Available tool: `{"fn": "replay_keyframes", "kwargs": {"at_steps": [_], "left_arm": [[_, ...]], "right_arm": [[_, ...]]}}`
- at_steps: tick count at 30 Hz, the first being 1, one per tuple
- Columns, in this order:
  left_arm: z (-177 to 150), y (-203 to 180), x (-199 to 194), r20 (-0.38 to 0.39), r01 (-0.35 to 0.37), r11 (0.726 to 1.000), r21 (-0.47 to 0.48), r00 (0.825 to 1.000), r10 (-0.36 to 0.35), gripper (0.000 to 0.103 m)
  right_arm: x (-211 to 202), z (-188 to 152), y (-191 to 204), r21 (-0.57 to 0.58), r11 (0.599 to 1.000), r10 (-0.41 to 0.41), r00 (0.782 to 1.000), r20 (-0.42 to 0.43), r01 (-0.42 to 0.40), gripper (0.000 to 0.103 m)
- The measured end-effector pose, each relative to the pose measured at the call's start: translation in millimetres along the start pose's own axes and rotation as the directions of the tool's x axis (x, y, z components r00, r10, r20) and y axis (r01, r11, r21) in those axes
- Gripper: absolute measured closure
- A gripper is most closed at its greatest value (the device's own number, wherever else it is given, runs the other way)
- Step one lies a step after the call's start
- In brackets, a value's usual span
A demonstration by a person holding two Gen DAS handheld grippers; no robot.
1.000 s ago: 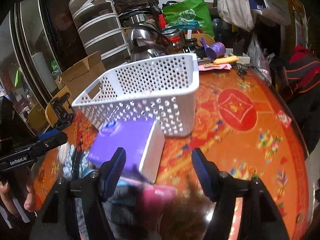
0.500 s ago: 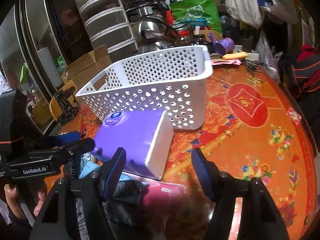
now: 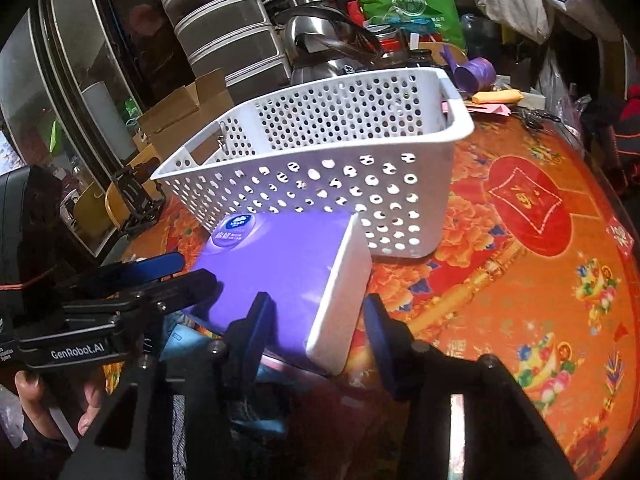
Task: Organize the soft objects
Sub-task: 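Grasp the purple tissue pack with the left gripper while the right gripper steadies it, then carry the purple tissue pack with the left gripper and release it into the basket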
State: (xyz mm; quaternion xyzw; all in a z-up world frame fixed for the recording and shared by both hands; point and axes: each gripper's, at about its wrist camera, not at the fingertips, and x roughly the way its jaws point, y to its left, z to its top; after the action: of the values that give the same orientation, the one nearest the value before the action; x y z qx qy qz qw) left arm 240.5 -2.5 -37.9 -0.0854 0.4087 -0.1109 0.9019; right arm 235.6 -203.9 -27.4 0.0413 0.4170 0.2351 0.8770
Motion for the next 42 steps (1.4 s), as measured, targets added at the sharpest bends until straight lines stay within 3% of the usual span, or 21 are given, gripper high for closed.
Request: {"fn": "replay_keyframes", "kwargs": {"at_steps": [10,27,42], "left_arm": [[5,-9,6,-0.032,0.030,1.000,0.003,0.999,-0.030,0.047],[12,3,21,-0.108,0.067,0.997,-0.047,0.992,-0.072,0.048],[4,-8,-4,-0.011,0.081,0.997,-0.012,0.997,-0.081,0.049]], "right_arm": [[1,3,1,-0.010,1.000,0.020,1.000,-0.012,-0.020,0.066],[9,5,0,-0.013,0.998,0.062,0.996,-0.062,-0.063,0.066],[-2,0,16,-0.083,0.997,0.005,1.000,-0.010,-0.006,0.067]]}}
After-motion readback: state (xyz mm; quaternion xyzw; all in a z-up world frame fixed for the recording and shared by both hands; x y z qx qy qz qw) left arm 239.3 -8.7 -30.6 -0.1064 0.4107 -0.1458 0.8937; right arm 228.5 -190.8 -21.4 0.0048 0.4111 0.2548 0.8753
